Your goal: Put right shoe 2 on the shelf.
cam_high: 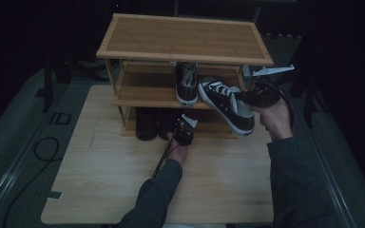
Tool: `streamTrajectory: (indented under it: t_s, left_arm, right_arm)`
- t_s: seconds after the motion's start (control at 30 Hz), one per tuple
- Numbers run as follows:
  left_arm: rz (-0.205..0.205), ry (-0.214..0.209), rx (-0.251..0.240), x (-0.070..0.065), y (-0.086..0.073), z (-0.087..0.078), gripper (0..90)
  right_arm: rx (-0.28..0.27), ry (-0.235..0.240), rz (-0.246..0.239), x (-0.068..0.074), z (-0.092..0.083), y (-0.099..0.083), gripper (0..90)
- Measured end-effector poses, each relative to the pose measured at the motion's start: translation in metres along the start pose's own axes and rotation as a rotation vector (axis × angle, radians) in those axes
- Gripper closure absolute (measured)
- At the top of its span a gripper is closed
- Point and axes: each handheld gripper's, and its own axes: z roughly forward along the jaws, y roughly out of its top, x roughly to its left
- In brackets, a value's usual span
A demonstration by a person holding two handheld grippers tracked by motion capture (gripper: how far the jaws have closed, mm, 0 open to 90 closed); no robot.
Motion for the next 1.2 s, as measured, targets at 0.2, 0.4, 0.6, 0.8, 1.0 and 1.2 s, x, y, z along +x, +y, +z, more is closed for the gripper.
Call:
streamTrajectory:
  t_s: [0.2, 0.4, 0.6, 0.8, 1.0, 1.2]
  left_arm:
    - [0.004, 0.002, 0.0, 0.0, 0.0, 0.0, 89.7]
    - [0.005, 0.0, 0.0, 0.0, 0.0, 0.0, 89.7]
    - [0.005, 0.002, 0.001, 0.0, 0.0, 0.0, 89.7]
    - [0.005, 0.001, 0.0, 0.0, 0.0, 0.0, 89.7]
    - [0.007, 0.005, 0.0, 0.0, 0.0, 0.0, 89.6]
    - [0.005, 0.004, 0.0, 0.0, 0.0, 0.0, 89.6]
  right_arm:
    - [0.006, -0.043, 0.002, -0.002, 0.009, 0.0, 88.1]
    - [-0.019, -0.029, 0.033, -0.01, 0.012, -0.001, 88.0]
    - [-0.006, -0.026, 0.026, -0.014, 0.013, -0.002, 86.2]
    - [-0.006, -0.051, 0.008, -0.012, 0.004, 0.0, 75.6]
    - [-0.036, -0.051, -0.005, -0.009, -0.012, 0.002, 72.3]
    - [-0.034, -0.047, -0.012, -0.01, -0.019, 0.002, 72.1]
